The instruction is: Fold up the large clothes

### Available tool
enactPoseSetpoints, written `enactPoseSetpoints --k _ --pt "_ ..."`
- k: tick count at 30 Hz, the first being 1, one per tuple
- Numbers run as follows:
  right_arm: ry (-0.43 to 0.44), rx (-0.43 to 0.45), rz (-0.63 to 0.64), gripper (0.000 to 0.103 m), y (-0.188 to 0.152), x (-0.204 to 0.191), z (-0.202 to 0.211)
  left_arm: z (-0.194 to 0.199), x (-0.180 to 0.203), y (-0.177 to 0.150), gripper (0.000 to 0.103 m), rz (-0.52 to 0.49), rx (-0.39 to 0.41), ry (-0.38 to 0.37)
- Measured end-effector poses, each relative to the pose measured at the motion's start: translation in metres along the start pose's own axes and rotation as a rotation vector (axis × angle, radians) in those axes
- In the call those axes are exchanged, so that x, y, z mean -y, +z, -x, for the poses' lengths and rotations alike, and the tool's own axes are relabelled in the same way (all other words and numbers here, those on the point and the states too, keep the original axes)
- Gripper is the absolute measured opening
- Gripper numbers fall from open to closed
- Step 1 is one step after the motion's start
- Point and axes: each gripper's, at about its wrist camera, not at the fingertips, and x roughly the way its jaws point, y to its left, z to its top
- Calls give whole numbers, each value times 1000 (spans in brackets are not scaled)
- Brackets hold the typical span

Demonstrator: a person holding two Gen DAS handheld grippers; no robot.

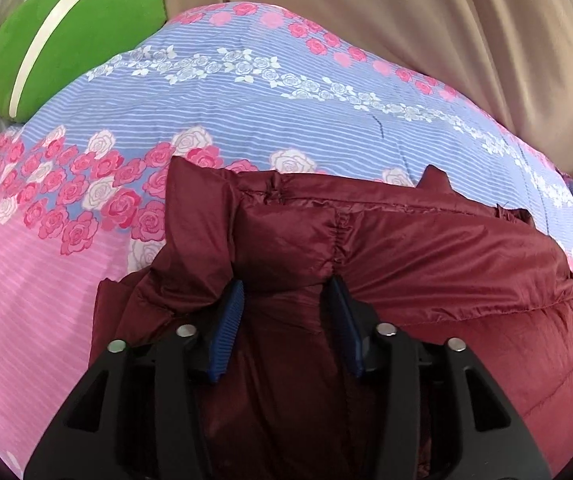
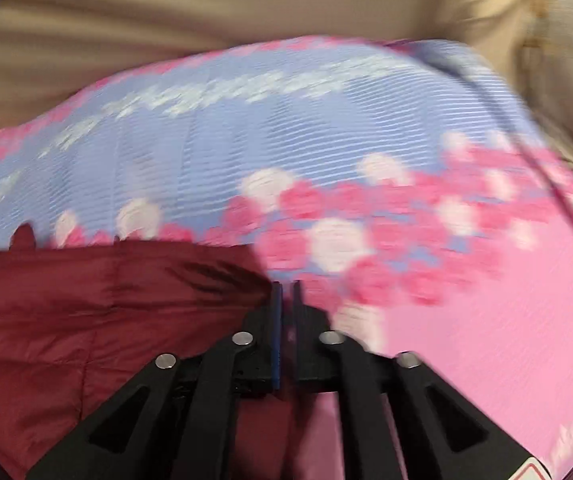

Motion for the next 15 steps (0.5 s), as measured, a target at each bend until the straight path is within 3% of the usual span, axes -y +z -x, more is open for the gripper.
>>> enactPoseSetpoints --k 1,3,7,8,11,15 --pt "67 19 -16 10 -1 -1 14 -1 2 0 52 -9 -2 -3" --pt "322 32 16 11 -8 -28 53 -2 5 0 57 -28 -6 0" --pt "529 -11 327 11 -51 -137 91 -5 11 0 62 -59 -11 23" --pt "535 -19 375 11 -61 -153 92 -5 10 0 63 -55 -11 18" --pt "421 42 488 11 -92 -179 90 -3 5 0 66 -35 -7 -5" --pt "319 57 365 10 -78 -126 75 -3 4 0 68 -31 -8 -10"
